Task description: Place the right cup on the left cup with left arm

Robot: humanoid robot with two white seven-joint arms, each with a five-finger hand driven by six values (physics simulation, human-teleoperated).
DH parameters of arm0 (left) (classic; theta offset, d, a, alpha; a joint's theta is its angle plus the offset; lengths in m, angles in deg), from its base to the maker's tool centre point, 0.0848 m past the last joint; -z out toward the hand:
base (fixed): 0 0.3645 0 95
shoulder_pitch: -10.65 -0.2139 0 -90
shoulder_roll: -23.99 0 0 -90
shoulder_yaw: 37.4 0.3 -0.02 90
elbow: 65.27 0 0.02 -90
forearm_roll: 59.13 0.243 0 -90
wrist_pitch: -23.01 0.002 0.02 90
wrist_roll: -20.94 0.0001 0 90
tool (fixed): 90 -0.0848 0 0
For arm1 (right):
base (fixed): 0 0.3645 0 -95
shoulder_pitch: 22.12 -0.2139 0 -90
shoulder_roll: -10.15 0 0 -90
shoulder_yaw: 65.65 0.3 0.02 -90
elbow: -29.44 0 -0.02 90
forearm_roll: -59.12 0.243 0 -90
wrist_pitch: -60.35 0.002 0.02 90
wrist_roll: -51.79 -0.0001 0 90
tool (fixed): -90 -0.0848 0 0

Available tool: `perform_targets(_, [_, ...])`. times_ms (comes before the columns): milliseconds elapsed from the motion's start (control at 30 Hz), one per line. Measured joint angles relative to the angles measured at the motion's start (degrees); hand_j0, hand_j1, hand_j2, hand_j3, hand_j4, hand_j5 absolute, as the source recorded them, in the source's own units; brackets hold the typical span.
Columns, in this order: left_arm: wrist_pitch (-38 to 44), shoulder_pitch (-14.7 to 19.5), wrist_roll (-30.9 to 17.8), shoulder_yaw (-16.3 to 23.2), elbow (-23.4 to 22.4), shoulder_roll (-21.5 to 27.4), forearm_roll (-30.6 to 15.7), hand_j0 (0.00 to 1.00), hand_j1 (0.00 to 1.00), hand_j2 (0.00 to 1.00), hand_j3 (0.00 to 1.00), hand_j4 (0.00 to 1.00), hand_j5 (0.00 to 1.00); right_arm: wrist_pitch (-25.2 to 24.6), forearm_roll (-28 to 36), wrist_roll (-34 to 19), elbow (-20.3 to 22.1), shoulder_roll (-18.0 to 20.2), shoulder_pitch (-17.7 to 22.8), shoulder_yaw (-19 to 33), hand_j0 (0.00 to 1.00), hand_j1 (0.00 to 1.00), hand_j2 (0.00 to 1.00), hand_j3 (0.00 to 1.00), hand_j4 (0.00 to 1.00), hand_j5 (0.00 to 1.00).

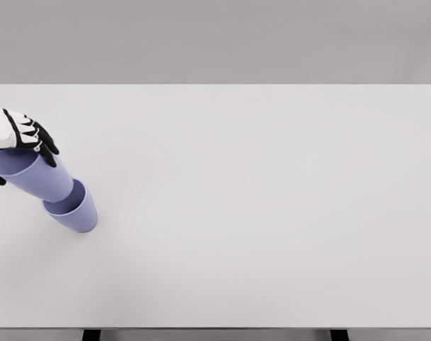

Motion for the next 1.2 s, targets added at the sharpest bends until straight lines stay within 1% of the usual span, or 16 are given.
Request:
perform_targets(67, [0.0, -0.1, 0.0, 0.0, 0.0, -0.1, -0.1, 0.69, 0.69, 0.69, 0.69, 0.69, 0.69, 0.0, 0.0, 0.0, 0.0, 0.0, 0.0, 0.0, 1.00, 1.00, 1.00, 1.00, 1.00, 1.00])
perform_targets(100, [0.0, -0.8, 0.0, 0.0, 0.0, -0.2, -0.1, 0.69, 0.69, 0.69, 0.69, 0.69, 0.69, 0.0, 0.0, 0.0, 0.0, 0.0, 0.0, 0.0, 1.00, 1.00, 1.00, 1.00, 1.00, 1.00])
perform_targets(767, [0.0, -1.1, 0.1, -0.1, 0.1, -1.7, -0.1, 0.69, 0.69, 0.69, 0.69, 0.69, 0.69, 0.0, 0.0, 0.0, 0.0, 0.0, 0.0, 0.0, 1.00, 1.00, 1.00, 1.00, 1.00, 1.00])
perform_targets(933, [0.0, -2.3, 0.0, -0.1, 0.0, -2.2, 0.0, 0.69, 0.69, 0.69, 0.69, 0.69, 0.69, 0.0, 0.0, 0.0, 0.0, 0.0, 0.0, 0.0, 1.00, 1.00, 1.00, 1.00, 1.00, 1.00])
perform_targets(1200, [0.0, -2.2, 0.0, -0.1, 0.0, -2.4, 0.0, 0.69, 0.69, 0.69, 0.69, 0.69, 0.69, 0.0, 0.0, 0.0, 0.0, 0.0, 0.1, 0.0, 1.00, 1.00, 1.00, 1.00, 1.00, 1.00])
